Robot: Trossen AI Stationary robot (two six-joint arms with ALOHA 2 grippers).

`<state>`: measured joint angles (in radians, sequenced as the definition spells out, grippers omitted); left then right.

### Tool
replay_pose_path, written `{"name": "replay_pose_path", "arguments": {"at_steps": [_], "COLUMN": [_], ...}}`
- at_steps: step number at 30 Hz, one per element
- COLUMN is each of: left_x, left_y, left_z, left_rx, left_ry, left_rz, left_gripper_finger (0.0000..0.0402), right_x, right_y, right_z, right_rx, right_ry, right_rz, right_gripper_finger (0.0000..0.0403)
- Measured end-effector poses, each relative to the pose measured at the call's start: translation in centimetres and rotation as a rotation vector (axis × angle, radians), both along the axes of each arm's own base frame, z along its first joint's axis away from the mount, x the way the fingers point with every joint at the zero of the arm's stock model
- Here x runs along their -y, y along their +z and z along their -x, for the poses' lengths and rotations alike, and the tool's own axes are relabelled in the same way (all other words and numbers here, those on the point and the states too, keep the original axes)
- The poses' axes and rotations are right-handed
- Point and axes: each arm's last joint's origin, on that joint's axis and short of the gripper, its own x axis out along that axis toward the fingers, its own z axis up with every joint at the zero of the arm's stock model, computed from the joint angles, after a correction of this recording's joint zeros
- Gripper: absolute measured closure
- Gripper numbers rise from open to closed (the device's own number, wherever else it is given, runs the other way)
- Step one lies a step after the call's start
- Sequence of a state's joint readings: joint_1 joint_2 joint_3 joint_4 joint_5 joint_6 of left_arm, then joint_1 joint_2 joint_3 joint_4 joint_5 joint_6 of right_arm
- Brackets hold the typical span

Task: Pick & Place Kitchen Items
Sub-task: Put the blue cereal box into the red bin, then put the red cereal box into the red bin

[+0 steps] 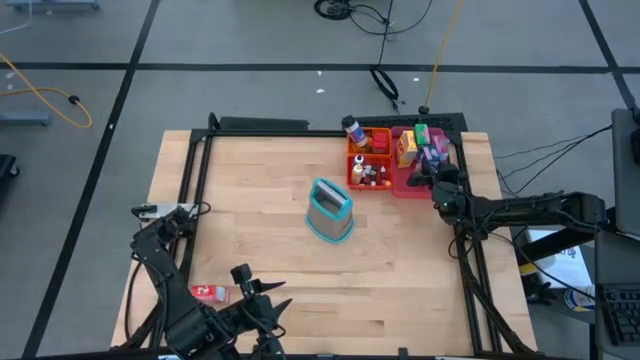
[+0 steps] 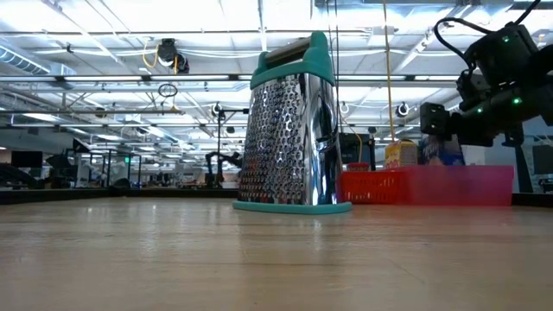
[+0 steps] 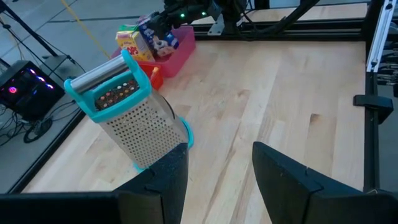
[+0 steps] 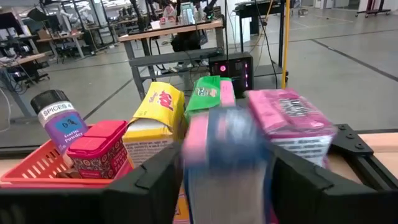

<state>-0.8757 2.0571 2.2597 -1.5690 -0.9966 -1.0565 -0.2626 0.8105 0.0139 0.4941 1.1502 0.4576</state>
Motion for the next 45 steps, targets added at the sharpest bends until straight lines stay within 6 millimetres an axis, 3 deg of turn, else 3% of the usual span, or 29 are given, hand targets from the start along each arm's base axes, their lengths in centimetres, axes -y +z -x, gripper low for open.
{"name": "replay_pose_path", "arguments": {"at_steps": [9,24,27,33,37,45], "left_x": [0.0,1.4,1.7,2.0,1.6,-0.7], "left_y": [-0.1,-0.9,-2.1,-7.2,-9.6,-9.0], "left_z": [0.0,1.4,1.7,2.7,3.3,5.6], "left_rx": [-0.019,-0.317,-0.422,-0.771,-0.879,-0.828], "left_ry": [-0.003,-0.068,-0.081,-0.022,0.029,0.042], "left_rz": [0.023,0.319,0.343,0.398,0.365,0.289], "left_gripper_finger": [0.0224,0.0224,0.0224,0.0224,0.0224,0.0224], "right_x": [0.0,-1.8,-2.3,-3.0,-3.4,-3.6], "right_y": [0.0,2.9,3.4,4.4,4.8,4.9], "right_z": [0.0,-1.1,-1.2,-1.2,-1.2,-1.2], "right_rx": [0.006,0.020,0.053,0.094,0.100,0.096], "right_ry": [0.003,0.175,0.208,0.260,0.286,0.296], "right_rz": [0.001,0.140,0.161,0.202,0.222,0.230], "right_gripper_finger": [0.0162,0.0156,0.0155,0.0155,0.0154,0.0155]}}
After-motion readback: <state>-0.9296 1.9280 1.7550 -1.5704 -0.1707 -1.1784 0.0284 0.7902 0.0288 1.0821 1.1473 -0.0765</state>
